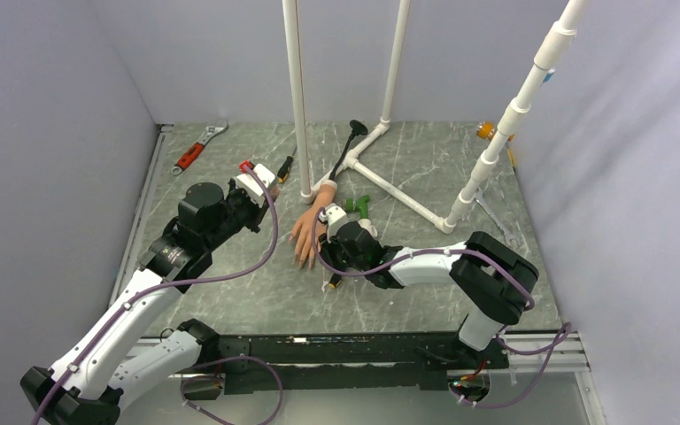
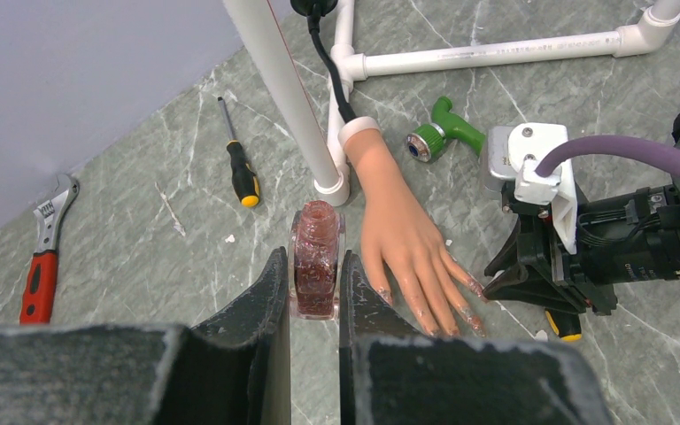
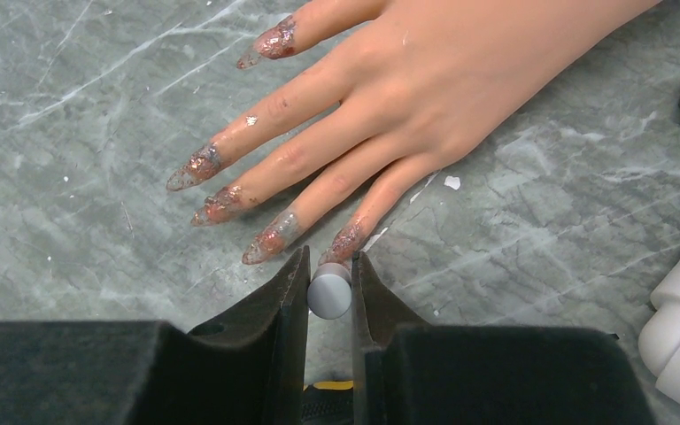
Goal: Paint the nails
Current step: Paint the nail polish on the nail.
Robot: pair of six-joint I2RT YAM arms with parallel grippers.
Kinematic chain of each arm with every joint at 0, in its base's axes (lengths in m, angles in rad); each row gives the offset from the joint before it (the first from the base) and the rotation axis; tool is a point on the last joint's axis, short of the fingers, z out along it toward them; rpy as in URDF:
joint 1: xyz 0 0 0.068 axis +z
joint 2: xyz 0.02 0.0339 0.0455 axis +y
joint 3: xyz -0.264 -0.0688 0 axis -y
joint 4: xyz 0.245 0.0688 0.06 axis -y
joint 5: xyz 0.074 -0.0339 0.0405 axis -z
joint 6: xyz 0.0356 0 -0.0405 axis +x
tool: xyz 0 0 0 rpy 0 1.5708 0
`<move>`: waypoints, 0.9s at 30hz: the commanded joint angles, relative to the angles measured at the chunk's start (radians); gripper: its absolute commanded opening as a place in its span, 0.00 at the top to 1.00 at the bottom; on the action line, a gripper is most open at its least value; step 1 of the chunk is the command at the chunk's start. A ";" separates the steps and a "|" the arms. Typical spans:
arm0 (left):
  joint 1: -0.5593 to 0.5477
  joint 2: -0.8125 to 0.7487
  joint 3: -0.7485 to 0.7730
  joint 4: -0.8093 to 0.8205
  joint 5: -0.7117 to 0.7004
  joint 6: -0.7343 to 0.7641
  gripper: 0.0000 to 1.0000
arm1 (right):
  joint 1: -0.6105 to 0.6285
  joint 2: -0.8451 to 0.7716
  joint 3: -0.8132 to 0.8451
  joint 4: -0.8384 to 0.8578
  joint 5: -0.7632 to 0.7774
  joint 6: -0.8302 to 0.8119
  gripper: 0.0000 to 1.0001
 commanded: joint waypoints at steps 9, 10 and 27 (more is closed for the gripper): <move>-0.002 0.004 0.019 0.032 -0.009 0.015 1.00 | -0.003 -0.006 0.050 0.051 0.044 -0.031 1.00; -0.001 0.001 0.018 0.033 -0.010 0.016 1.00 | -0.003 -0.004 0.052 0.051 0.039 -0.030 1.00; -0.001 0.002 0.021 0.028 -0.011 0.018 1.00 | -0.004 0.016 0.099 0.006 0.068 -0.023 1.00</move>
